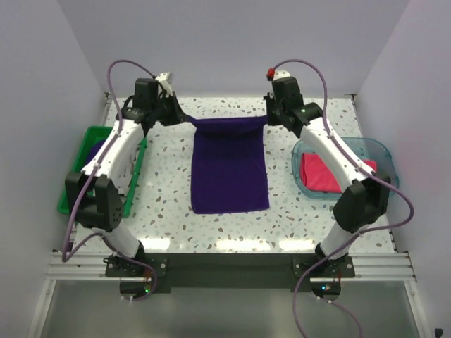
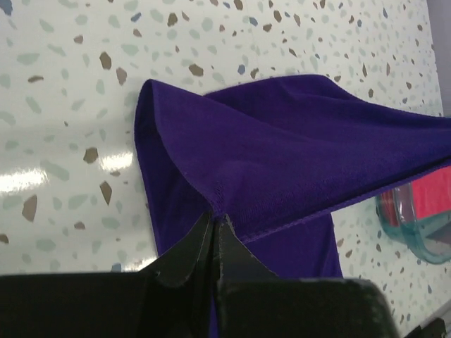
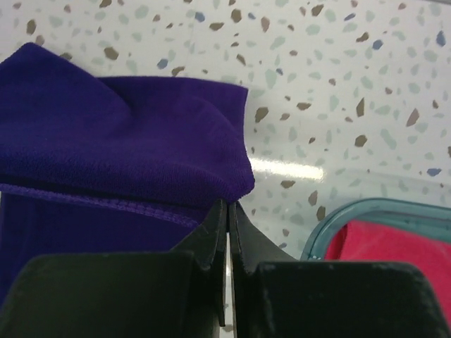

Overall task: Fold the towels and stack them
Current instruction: Fold the towel

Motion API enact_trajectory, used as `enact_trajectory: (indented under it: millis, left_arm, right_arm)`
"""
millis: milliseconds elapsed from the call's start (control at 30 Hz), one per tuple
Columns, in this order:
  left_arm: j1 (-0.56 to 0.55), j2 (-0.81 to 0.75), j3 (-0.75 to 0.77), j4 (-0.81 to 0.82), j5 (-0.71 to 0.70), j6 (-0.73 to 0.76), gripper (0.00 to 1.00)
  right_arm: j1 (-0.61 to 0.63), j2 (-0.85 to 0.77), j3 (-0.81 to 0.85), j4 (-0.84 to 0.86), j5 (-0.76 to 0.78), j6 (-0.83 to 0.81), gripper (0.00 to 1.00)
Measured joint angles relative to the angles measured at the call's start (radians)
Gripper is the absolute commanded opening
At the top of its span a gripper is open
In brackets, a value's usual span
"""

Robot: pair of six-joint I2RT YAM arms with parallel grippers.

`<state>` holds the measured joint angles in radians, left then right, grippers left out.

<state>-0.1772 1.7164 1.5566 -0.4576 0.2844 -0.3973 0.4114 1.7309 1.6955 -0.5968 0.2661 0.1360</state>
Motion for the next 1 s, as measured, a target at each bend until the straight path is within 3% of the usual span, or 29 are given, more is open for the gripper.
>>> enact_trajectory:
  millis: [300, 567, 800, 1000]
  left_arm:
    - [-0.002, -0.375, -0.454, 0.014, 0.088, -0.008, 0.05]
    - [-0.062, -0.406, -0.850, 0.074, 0.159, -0.072, 0.05]
    - [-0.076, -0.406, -0.859, 0.112, 0.125, -0.090, 0.05]
    - [-0.074, -0.407, -0.708, 0.071, 0.060, -0.085, 0.05]
  right_arm:
    - [0.025, -0.251, -0.411, -0.057, -0.221, 0.106, 0.00]
    - [0.048, -0.244, -0.724, 0.002, -0.286, 0.210, 0.00]
    - [0.047, -0.204, -0.686, 0.004, -0.264, 0.222, 0.00]
    - [0.040, -0.202, -0.484, -0.068, -0.187, 0.198, 0.00]
